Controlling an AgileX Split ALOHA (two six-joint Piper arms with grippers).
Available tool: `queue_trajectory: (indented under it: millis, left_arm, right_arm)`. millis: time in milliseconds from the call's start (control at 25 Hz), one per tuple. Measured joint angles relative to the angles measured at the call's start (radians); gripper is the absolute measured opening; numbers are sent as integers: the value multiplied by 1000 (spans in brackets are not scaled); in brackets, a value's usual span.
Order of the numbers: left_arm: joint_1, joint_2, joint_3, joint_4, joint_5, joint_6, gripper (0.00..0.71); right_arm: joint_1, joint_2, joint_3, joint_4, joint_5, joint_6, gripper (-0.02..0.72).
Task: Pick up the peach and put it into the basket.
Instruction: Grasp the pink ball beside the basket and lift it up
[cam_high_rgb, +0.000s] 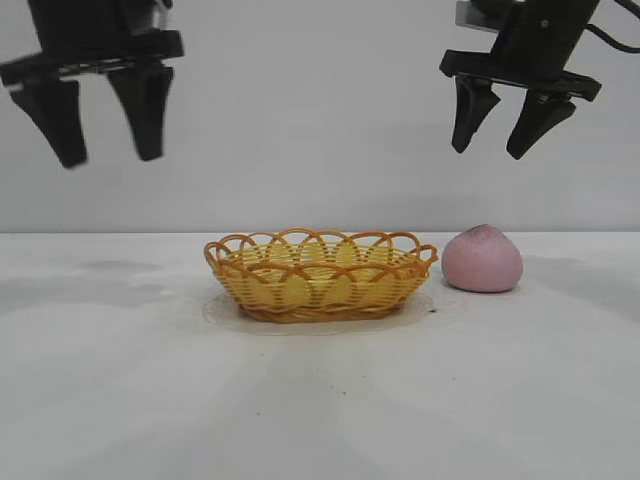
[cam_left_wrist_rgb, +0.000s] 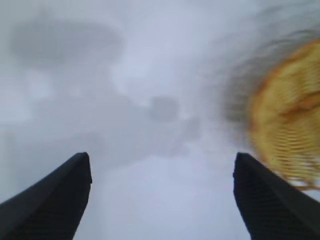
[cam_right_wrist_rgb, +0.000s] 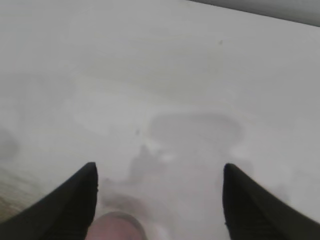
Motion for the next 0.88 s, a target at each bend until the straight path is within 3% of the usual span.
queue_trajectory:
  millis: [160, 400, 640, 880]
  left_arm:
    - [30, 1, -34, 79, 56, -22, 519]
    - [174, 10, -34, 53, 134, -25, 519]
    - [307, -19, -19, 8, 142, -14, 519]
    - [336, -191, 90, -6, 142, -4, 519]
  right_arm:
    - [0, 0, 0, 0, 0, 0, 440]
    - [0, 0, 0, 0, 0, 0, 440]
    - [0, 0, 0, 1, 2, -2, 440]
    - [0, 0, 0, 1, 3, -2, 440]
